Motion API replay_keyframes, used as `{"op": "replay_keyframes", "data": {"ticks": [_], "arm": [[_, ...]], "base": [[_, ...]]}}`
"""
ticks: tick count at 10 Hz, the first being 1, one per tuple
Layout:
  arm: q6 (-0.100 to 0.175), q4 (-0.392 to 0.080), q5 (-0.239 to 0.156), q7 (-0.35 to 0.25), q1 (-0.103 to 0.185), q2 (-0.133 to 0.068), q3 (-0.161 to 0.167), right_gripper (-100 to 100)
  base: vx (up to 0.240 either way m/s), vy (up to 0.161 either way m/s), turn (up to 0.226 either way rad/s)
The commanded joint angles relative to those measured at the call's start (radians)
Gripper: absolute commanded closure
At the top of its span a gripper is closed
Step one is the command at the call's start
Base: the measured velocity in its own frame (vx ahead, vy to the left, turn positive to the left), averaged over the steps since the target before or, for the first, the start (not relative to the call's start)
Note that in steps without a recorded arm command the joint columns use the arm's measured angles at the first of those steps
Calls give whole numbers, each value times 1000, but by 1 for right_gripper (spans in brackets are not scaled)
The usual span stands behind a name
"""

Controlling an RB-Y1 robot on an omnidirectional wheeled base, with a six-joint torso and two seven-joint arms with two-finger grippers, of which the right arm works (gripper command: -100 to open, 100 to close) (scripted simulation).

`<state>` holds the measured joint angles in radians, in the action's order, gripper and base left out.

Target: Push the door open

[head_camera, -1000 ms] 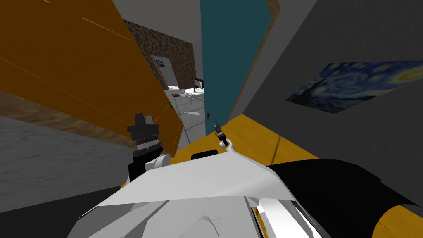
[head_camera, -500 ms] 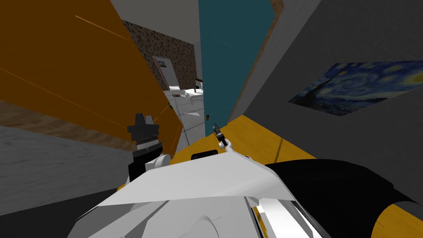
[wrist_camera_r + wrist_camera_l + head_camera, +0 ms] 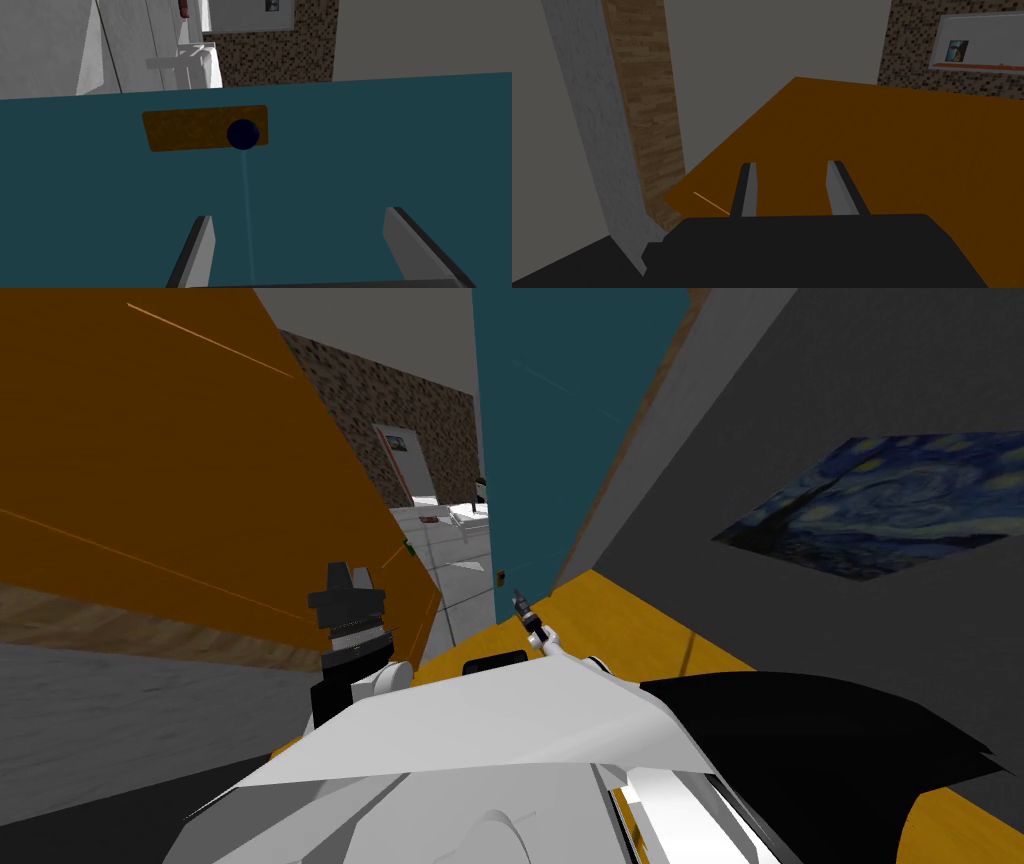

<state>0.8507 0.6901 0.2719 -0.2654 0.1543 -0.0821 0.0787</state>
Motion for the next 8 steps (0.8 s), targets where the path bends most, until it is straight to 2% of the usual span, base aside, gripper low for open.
{"op": "replay_keyframes", "data": {"ticks": [1,4,5,6,8], "arm": [[2,-33,8,-9,14,3,3,-100],[12,-114,24,-27,48,8,9,-100],[14,-128,27,-30,54,9,9,-100],[8,-108,26,-28,45,8,10,-100],[8,-113,22,-22,46,6,6,-100]], "base": [[105,-73,14],[103,-55,30],[127,-40,17],[59,-15,6],[145,43,33]]}}
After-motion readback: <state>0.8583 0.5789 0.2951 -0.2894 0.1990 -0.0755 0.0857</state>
